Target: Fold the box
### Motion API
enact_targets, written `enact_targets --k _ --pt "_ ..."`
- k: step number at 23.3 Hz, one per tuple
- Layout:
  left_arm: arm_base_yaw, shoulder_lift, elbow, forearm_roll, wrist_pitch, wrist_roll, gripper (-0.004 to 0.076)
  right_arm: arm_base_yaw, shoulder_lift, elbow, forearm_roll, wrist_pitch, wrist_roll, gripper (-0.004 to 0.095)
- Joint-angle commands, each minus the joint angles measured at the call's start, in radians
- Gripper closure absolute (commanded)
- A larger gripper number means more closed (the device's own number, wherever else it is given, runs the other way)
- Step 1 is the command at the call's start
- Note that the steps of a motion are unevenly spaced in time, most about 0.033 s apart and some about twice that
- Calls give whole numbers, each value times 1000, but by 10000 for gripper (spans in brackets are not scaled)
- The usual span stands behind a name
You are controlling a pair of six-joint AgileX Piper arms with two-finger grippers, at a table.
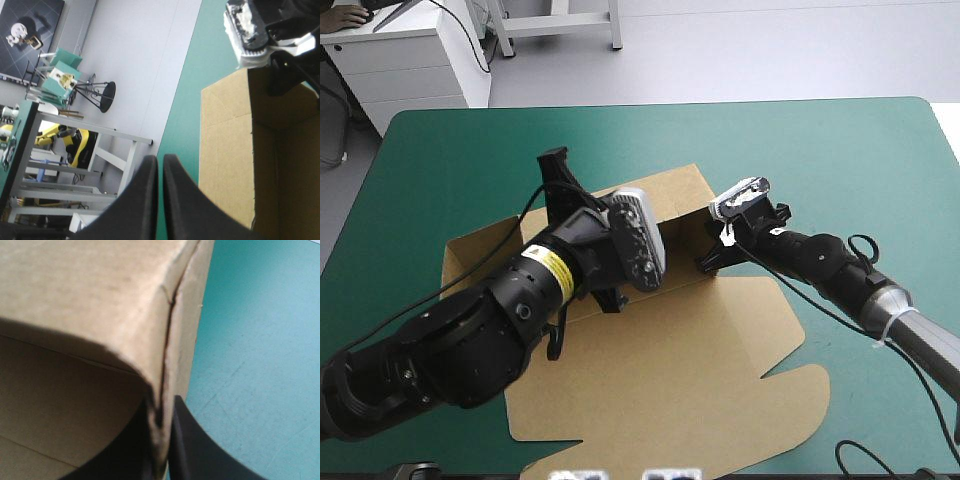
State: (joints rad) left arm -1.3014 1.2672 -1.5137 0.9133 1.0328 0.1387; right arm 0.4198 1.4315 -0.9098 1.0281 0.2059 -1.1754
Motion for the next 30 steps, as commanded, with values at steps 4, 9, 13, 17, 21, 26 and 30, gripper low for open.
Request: enact_targets --k 4,9,13,17,21,26,30 --pt "387 -28 -88 -282 -29 55 706 0 -43 -23 3 -29 -11 927" --pt "804 -28 -88 -644 -54 167 706 0 -43 -23 3 -21 -11 927" --pt "1070 -28 -88 -833 -36 197 706 0 -43 -23 3 -21 -11 927" --pt "1249 -28 -50 -926 -15 221 706 0 -43 -23 1 -21 -11 927" --pt "1291 -28 24 -975 -30 244 709 -2 -49 -23 -1 -21 -11 927" --pt "1291 -30 84 -980 -89 244 709 -6 -97 -23 -96 -22 37 927" --pt "1291 -30 90 -985 -109 242 709 -57 -166 -23 -270 15 200 927"
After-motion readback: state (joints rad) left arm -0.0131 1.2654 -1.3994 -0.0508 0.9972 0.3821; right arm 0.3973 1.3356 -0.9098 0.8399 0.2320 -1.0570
